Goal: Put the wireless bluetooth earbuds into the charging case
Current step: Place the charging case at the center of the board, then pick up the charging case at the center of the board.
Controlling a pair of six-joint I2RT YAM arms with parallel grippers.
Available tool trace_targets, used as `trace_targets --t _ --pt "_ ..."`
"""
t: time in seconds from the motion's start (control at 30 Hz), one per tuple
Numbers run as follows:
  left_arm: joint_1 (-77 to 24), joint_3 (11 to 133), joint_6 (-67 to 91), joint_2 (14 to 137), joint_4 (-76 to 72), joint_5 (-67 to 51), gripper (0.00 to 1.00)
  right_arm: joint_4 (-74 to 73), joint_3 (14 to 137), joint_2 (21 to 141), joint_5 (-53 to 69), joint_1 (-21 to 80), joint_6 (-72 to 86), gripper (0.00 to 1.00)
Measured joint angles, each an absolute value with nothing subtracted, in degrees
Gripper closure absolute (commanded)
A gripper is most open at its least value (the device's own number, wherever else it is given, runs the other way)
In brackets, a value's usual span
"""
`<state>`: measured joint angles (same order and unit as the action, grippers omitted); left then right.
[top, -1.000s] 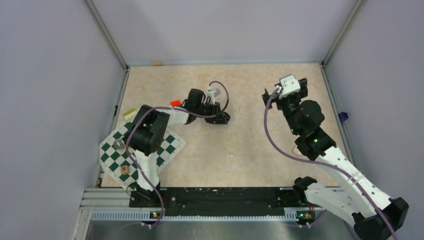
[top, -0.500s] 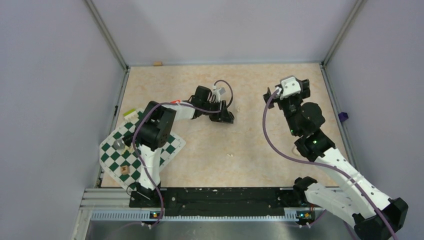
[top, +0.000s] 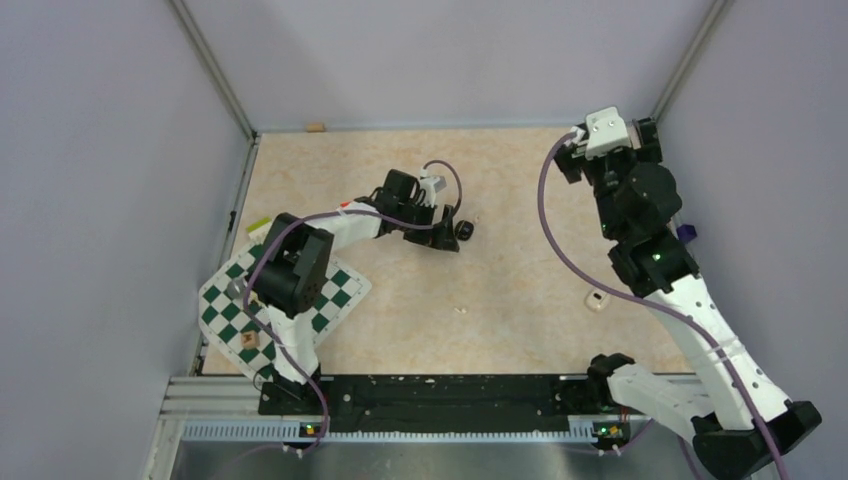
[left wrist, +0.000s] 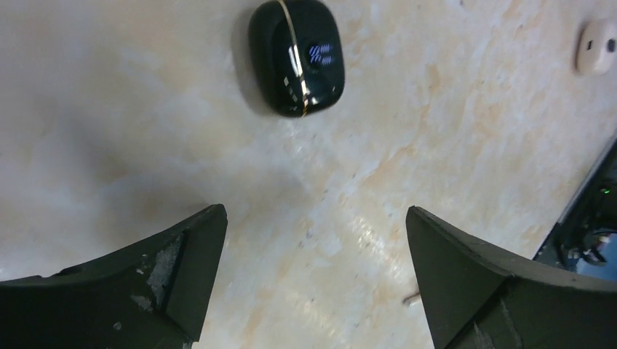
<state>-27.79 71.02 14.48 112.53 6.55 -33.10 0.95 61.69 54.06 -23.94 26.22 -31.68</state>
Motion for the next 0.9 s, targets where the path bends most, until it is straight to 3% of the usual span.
trace_targets --t 0.3,0.53,0.67,0.9 --pt "-25.74 69.47 -0.56 93.25 21.85 -29.06 0.01 -17.43 64.71 54.41 -22.76 12.45 -35.05 0.01" --pt "-25.69 67.02 -13.15 76.47 28.99 -27.22 0.01 -31.00 55.37 60.45 -15.42 4.19 -36.97 0.02" --pt "-25.69 62.52 -16.03 73.47 29.30 -24.36 0.01 -36.21 52.93 68.34 -10.22 1.26 -38.68 0.03" --pt "-25.63 61.93 -18.15 78.78 32.58 -23.77 0.01 -36.67 48.47 73.91 -4.01 0.32 -47.77 0.04"
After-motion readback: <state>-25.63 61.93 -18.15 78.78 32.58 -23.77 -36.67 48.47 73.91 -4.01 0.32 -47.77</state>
